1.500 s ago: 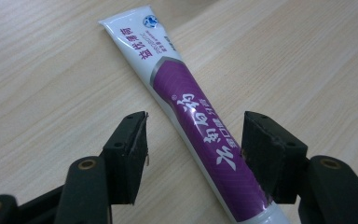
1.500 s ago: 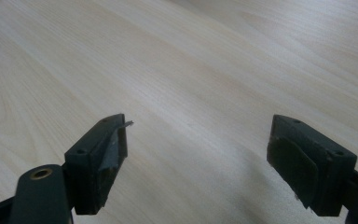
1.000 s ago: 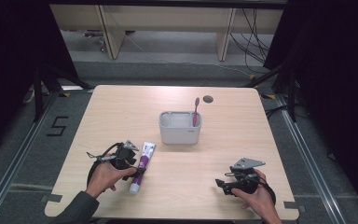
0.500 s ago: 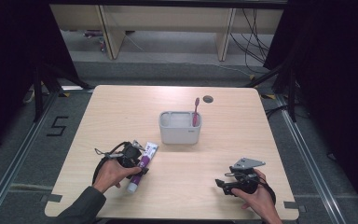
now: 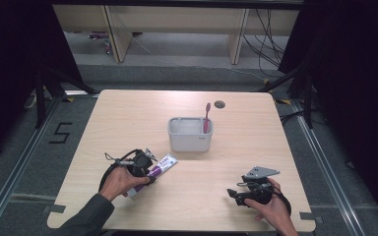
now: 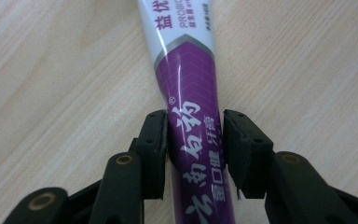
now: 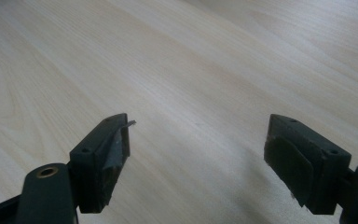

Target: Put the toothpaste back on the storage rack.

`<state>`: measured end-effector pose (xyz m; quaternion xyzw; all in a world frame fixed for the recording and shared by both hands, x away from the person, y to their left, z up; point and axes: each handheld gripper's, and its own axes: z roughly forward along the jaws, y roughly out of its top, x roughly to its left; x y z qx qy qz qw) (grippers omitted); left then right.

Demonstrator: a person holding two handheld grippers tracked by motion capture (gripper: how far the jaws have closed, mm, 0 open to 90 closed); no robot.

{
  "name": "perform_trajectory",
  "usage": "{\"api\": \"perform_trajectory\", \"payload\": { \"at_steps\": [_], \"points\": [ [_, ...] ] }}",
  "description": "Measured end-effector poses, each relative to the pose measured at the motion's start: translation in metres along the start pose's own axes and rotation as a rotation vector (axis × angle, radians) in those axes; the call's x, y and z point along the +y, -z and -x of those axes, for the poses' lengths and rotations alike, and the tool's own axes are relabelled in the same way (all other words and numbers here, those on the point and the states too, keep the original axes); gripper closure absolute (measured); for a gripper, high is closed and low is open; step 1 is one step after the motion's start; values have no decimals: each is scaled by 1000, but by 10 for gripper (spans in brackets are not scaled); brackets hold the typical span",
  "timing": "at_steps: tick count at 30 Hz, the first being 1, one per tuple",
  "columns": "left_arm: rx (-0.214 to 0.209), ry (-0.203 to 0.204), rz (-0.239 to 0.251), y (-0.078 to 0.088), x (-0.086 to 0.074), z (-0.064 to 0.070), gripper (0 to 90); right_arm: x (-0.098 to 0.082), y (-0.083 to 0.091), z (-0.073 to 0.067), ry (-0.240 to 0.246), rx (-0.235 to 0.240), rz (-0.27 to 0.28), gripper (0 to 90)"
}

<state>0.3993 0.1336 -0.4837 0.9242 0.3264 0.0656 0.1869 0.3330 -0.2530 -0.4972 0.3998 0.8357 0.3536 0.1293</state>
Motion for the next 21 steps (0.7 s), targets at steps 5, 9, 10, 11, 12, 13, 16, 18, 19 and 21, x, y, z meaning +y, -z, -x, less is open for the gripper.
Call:
{"api": "perform_trajectory", "payload": {
  "at_steps": [5,9,10,11,12,13,16,18,19,21],
  "points": [
    [3,-16,-21,-1,3,0,621,0,0,0,-2,0,-1,234],
    [0,-24,-36,-2,5,0,626,0,1,0,-2,1,-1,236],
    [-2,-15,-40,-2,6,0,626,0,1,0,-2,1,-1,236],
    [-2,-22,-44,-2,6,0,626,0,1,0,-2,1,-1,236],
    [-4,-21,-46,-3,6,0,627,0,1,0,0,-2,-3,236],
    [-5,-21,-46,-3,6,0,629,0,1,0,-1,-2,-3,237],
    [-16,-12,-43,-4,6,-1,633,1,1,-2,-19,5,-8,238],
    [-23,-11,-44,-3,6,-2,637,1,1,-2,-16,4,-12,238],
    [-22,-15,-46,-3,6,-2,639,1,1,-2,-16,4,-13,239],
    [-20,-32,-49,-3,7,-2,650,0,1,-1,-6,3,-5,239]
  ]
}}
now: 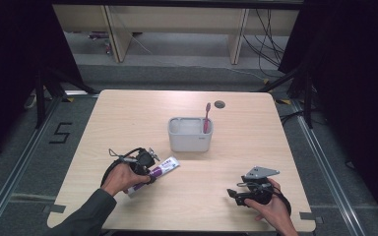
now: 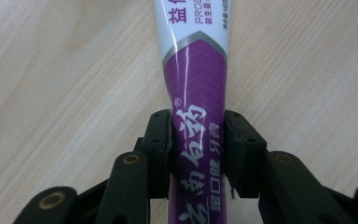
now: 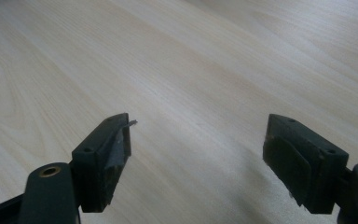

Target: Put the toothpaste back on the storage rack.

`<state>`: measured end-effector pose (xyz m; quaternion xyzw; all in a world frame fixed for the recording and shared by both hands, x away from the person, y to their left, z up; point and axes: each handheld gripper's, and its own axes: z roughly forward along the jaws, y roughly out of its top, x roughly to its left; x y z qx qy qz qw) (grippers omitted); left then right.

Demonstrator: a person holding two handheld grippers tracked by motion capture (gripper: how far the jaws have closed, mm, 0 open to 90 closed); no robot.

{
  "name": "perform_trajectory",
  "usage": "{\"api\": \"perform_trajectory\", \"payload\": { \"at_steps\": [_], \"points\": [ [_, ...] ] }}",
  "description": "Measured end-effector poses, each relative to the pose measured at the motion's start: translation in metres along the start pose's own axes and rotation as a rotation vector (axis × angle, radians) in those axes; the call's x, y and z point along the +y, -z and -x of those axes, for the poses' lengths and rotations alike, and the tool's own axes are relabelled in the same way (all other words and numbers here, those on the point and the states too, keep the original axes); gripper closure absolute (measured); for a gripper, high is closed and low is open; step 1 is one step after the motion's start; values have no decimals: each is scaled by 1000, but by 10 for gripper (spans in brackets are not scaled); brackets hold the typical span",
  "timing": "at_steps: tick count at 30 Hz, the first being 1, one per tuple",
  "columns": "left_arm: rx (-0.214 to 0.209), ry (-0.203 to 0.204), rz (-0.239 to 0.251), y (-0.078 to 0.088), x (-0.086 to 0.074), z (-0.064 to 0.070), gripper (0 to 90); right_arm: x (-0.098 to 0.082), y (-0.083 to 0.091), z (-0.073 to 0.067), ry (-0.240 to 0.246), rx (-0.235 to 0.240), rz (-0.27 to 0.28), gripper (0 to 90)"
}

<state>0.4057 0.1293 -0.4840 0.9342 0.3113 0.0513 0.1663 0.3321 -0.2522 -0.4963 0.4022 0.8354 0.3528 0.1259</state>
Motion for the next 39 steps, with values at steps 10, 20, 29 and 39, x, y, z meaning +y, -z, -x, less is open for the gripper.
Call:
{"api": "perform_trajectory", "payload": {
  "at_steps": [10,20,29,39],
  "points": [
    [-1,-35,-22,3,2,2,696,0,-1,0,-6,0,0,242],
    [-16,-14,29,11,-1,1,705,-1,-1,0,-7,1,0,245],
    [-43,16,143,31,-3,-2,708,0,-1,1,-17,3,0,245],
    [-60,38,262,50,-4,-9,707,0,-1,1,-21,2,2,246]
  ]
}}
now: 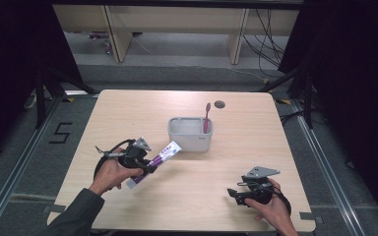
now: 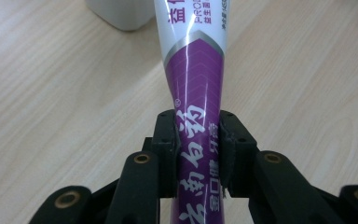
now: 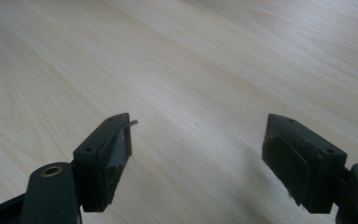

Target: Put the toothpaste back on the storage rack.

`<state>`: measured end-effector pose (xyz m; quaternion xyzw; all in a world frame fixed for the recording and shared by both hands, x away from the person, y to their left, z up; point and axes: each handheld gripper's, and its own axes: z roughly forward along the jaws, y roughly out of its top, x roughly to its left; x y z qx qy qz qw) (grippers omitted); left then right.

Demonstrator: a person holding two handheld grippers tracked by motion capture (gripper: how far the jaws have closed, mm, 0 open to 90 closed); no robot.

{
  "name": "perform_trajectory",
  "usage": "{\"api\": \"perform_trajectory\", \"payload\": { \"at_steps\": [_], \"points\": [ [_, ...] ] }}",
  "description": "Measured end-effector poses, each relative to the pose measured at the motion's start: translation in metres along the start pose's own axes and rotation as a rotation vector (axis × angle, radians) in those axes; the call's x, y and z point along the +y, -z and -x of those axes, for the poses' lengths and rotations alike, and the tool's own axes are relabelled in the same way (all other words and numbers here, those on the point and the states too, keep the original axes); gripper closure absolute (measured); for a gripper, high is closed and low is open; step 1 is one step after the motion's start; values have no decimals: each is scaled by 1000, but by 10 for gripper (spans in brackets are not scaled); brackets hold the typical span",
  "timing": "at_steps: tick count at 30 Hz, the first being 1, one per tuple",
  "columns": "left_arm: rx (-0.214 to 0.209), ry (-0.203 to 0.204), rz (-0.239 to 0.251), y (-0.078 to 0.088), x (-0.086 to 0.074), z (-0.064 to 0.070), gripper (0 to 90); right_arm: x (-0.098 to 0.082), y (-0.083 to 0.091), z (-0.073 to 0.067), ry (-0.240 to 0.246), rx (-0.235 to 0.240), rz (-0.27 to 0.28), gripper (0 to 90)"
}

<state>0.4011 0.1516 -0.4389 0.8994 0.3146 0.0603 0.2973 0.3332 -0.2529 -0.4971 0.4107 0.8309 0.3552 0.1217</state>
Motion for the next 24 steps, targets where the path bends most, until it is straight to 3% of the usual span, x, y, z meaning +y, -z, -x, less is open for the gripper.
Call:
{"api": "perform_trajectory", "payload": {
  "at_steps": [1,7,12,16,24],
  "points": [
    [-1,14,28,1,0,-2,707,0,0,0,2,-1,2,245],
    [4,43,76,4,0,-5,707,0,0,0,0,-3,2,246],
    [4,44,91,10,1,-6,708,0,0,1,2,-5,1,246],
    [3,21,89,15,1,-3,708,0,0,0,-12,-3,-5,246],
    [-17,25,136,23,5,1,708,-1,-1,1,3,-7,2,246]
  ]
}}
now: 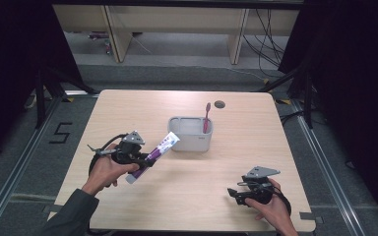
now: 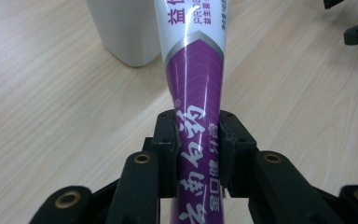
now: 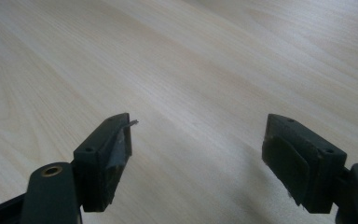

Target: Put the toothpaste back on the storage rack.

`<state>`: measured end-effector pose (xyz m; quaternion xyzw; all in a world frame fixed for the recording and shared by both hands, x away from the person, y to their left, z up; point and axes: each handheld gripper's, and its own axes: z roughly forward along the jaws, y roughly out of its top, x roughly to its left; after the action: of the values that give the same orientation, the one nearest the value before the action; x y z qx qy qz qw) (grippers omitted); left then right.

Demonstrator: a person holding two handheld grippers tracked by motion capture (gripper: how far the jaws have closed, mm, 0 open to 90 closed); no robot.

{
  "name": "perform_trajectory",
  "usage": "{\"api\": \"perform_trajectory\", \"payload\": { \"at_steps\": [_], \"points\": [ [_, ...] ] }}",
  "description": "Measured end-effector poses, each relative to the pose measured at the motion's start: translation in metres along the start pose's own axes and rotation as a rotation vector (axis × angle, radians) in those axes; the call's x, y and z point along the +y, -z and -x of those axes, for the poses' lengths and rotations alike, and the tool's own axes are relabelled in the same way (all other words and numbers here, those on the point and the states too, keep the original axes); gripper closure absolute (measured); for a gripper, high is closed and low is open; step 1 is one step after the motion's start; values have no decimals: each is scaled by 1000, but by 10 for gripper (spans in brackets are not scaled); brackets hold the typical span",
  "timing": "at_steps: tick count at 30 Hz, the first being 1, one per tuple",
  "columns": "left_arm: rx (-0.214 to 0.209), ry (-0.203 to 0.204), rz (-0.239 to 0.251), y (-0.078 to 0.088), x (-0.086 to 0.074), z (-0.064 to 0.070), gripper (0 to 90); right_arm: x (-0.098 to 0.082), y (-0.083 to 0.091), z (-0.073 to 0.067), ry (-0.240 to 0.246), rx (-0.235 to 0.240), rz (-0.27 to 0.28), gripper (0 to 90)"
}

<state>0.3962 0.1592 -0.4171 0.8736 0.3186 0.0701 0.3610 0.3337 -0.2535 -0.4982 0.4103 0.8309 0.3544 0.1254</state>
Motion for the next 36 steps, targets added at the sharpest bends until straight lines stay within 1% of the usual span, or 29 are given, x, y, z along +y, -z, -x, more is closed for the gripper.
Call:
{"api": "perform_trajectory", "payload": {
  "at_steps": [4,5,7,8,9,11,12,13,14,16,17,18,19,20,21,22,23,24,25,26,27,28,29,30,31,32,34,35,36],
  "points": [
    [4,-1,28,1,5,1,708,0,0,0,1,0,-2,246],
    [3,-3,28,2,7,1,708,0,0,0,1,0,-2,246],
    [8,-3,48,3,11,1,708,0,0,1,0,3,-6,246],
    [6,3,55,3,13,1,708,0,0,-1,-24,1,-2,246],
    [11,3,68,4,15,1,708,0,1,1,-6,0,-4,246],
    [15,4,87,4,20,1,708,0,1,0,-15,1,-6,246],
    [19,11,104,4,22,1,708,0,1,1,-5,1,-6,246],
    [25,11,129,5,26,1,708,0,1,-1,-26,2,-8,246],
    [25,11,129,5,26,1,708,0,1,-1,-26,2,-8,246],
    [30,24,161,5,31,0,708,0,2,0,-25,4,-10,246],
    [34,37,184,4,34,1,708,0,1,0,-14,-1,-6,247],
    [35,38,203,4,37,0,708,0,1,0,-14,-1,-6,247],
    [37,43,215,4,39,0,708,0,1,0,-29,4,-11,246],
    [37,40,221,4,42,-1,708,0,1,0,-15,0,-6,246],
    [43,45,244,3,45,0,708,0,1,1,-14,1,-5,247],
    [41,38,243,3,47,-2,708,0,0,1,-8,2,1,246],
    [32,51,262,1,49,-2,708,0,0,1,-8,2,1,247],
    [46,50,278,0,52,-2,708,-1,0,1,-9,1,6,247],
    [44,56,290,-1,54,-3,707,-1,0,1,-11,1,5,247],
    [40,60,298,-3,56,-3,708,-1,0,0,-29,-1,5,247],
    [59,57,311,-5,58,-3,708,-1,1,1,-23,0,4,247],
    [56,54,307,-6,60,-3,708,-1,1,1,-28,-1,5,247],
    [67,50,308,-7,62,-2,708,0,1,2,-16,2,2,247],
    [72,47,308,-8,64,-2,708,0,2,1,-31,5,-7,247],
    [66,45,320,-10,66,-3,708,-1,0,2,-11,1,6,247],
    [76,50,331,-11,69,-2,708,-1,0,2,-11,1,5,247],
    [75,54,351,-13,74,-3,708,0,0,3,-3,0,5,247],
    [81,59,359,-14,76,-3,708,-1,0,1,-26,1,3,247],
    [87,59,371,-14,79,-4,708,-1,0,2,-12,2,5,248]
  ]
}}
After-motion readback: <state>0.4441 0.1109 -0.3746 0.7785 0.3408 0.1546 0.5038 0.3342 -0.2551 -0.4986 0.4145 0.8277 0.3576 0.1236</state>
